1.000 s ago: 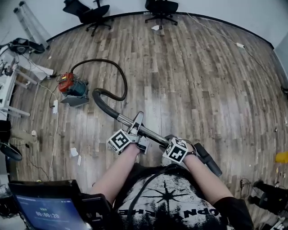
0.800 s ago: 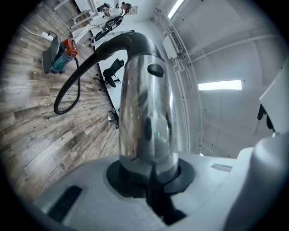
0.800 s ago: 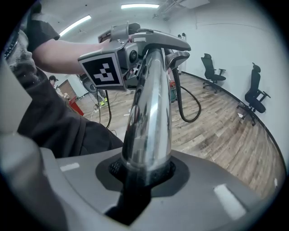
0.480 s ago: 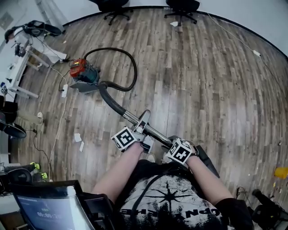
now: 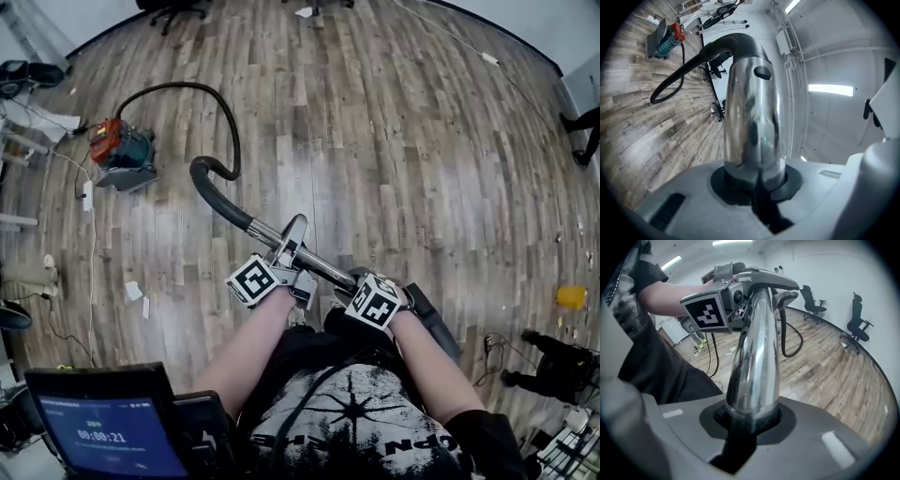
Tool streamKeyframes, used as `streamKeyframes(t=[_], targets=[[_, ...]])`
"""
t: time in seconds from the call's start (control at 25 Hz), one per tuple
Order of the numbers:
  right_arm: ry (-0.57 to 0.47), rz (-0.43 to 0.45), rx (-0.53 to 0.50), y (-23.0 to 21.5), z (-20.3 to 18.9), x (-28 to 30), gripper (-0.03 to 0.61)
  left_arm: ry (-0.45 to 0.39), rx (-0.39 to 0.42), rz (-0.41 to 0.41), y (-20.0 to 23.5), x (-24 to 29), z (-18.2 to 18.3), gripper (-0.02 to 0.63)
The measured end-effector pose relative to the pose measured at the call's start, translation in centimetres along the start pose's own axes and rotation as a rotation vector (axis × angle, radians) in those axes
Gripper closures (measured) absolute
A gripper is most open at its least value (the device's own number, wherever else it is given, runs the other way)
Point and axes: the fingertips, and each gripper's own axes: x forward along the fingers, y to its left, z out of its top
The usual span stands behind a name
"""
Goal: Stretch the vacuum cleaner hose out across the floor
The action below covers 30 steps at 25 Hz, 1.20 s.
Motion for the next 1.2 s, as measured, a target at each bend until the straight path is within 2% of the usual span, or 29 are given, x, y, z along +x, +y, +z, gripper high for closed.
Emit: streamKeyframes(t=[0.2,0.36,0.48,0.64,0.76,0.88,0.92,1.08,1.2], targets=[[-0.009,0.052,0.017,-3.8,-4.5,-1.0,0.488,0.009,-0.006,0.050,1.5,5.0,-4.0,0.571],[-0.030,0.058,-0.012,-6.6,-8.5,-3.7,0.489,-0.003,0.058,0.097,0.3,8.2,-7.6,0.572],[-0.039,0.036,-0.067,-9.6,-12.3,-6.8,0.489,-0.047,0.097,0.079,-1.8,11.2,-11.0,0.572],[-0.048,0.034,-0.097,-12.6,-16.6,-11.0,0.489,-0.086,0.063,0.020,-5.1,15.8,-15.5,0.572],[-0.058,0.030,-0.093,-14.2,-17.4,-12.8,0.488,-0.087,0.023,-0.003,-6.8,18.2,-16.5,0.572],[-0.070,0.024,-0.080,-15.2,-17.7,-13.6,0.488,-0.043,0.170,0.095,-6.3,18.9,-16.2,0.572],[-0.075,0.024,-0.075,-15.5,-18.1,-14.0,0.488,-0.035,0.181,0.103,-6.4,19.4,-16.7,0.572],[-0.087,0.027,-0.054,-17.2,-21.1,-14.7,0.488,-0.022,0.134,0.059,-6.7,22.5,-20.0,0.572],[-0.083,0.032,-0.039,-19.4,-22.3,-14.5,0.488,-0.017,0.090,0.032,-5.8,25.3,-21.0,0.572]])
